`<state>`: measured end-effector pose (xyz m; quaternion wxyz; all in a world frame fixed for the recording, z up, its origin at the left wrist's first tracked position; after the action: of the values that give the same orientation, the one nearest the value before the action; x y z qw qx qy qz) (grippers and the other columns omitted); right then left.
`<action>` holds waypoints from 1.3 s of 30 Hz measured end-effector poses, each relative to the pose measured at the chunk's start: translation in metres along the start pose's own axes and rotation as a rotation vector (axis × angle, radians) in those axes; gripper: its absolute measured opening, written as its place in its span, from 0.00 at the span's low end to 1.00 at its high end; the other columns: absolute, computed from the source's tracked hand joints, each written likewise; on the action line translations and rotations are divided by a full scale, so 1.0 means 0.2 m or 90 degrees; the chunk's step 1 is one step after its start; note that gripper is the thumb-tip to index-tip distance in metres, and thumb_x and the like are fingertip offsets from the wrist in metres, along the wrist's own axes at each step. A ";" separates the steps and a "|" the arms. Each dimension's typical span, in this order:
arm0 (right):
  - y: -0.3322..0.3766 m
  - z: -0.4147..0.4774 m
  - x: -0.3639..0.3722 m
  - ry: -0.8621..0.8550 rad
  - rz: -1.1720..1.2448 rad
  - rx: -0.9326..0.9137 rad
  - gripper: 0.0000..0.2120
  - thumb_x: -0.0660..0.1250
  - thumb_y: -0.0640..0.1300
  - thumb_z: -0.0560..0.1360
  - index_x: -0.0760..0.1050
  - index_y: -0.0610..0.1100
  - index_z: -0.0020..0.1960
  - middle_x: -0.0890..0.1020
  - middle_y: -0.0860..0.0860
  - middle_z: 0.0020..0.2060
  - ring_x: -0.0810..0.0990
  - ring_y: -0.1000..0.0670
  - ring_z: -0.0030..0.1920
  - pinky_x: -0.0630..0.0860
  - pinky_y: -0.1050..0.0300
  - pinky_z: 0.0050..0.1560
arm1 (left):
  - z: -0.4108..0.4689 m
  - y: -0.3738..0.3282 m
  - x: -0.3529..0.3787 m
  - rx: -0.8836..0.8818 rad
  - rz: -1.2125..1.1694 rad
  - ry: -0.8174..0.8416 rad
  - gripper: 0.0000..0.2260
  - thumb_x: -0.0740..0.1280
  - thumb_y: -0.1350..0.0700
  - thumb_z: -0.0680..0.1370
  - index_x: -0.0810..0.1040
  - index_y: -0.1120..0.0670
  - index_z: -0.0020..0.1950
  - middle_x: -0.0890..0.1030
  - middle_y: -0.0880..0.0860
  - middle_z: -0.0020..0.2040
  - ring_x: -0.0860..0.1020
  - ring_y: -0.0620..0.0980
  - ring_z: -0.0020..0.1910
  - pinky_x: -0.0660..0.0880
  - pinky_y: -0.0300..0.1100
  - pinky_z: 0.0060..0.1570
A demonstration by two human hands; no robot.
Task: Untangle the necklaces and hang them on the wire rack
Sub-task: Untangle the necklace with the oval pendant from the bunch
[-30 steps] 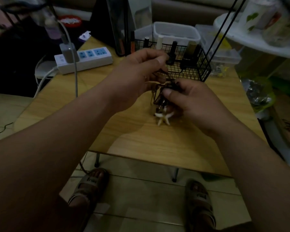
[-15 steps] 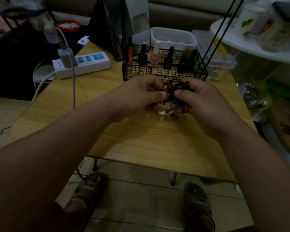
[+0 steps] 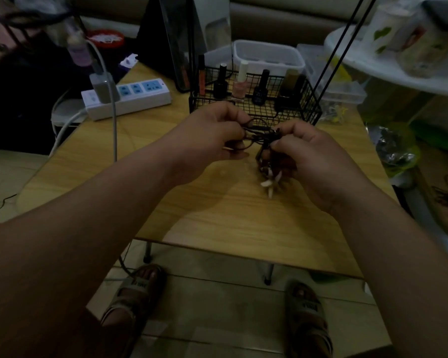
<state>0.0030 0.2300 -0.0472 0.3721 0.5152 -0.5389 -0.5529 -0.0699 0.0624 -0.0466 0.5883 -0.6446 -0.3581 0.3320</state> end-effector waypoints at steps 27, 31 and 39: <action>0.04 -0.01 -0.04 -0.124 -0.050 -0.108 0.07 0.69 0.46 0.81 0.82 0.49 0.45 0.85 0.57 0.41 0.79 0.66 0.40 0.73 0.68 0.44 | -0.01 -0.01 -0.01 0.047 0.188 -0.012 0.07 0.68 0.65 0.81 0.78 0.55 0.56 0.81 0.53 0.46 0.80 0.46 0.42 0.83 0.42 0.45; 0.04 -0.01 -0.02 -0.095 -0.031 -0.105 0.09 0.67 0.50 0.82 0.81 0.49 0.46 0.84 0.47 0.43 0.82 0.49 0.46 0.81 0.42 0.57 | -0.01 0.01 0.01 0.059 0.323 -0.019 0.06 0.68 0.59 0.82 0.81 0.48 0.55 0.80 0.50 0.43 0.80 0.48 0.40 0.84 0.49 0.44; 0.04 -0.01 0.03 -0.019 0.110 -0.043 0.09 0.62 0.48 0.86 0.75 0.44 0.52 0.77 0.45 0.39 0.77 0.51 0.33 0.77 0.53 0.35 | 0.00 0.01 0.02 -0.030 0.053 -0.022 0.14 0.59 0.49 0.86 0.82 0.54 0.59 0.87 0.52 0.52 0.86 0.51 0.53 0.81 0.55 0.60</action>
<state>0.0033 0.2230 -0.0409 0.4275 0.4460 -0.5677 -0.5441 -0.0679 0.0649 -0.0487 0.5525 -0.6664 -0.3489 0.3589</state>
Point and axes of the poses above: each hand's wrist, its own z-axis towards the middle knuckle, its own x-axis out of the palm, y = z × x, the point moved 4 cm from there along z, towards the middle knuckle
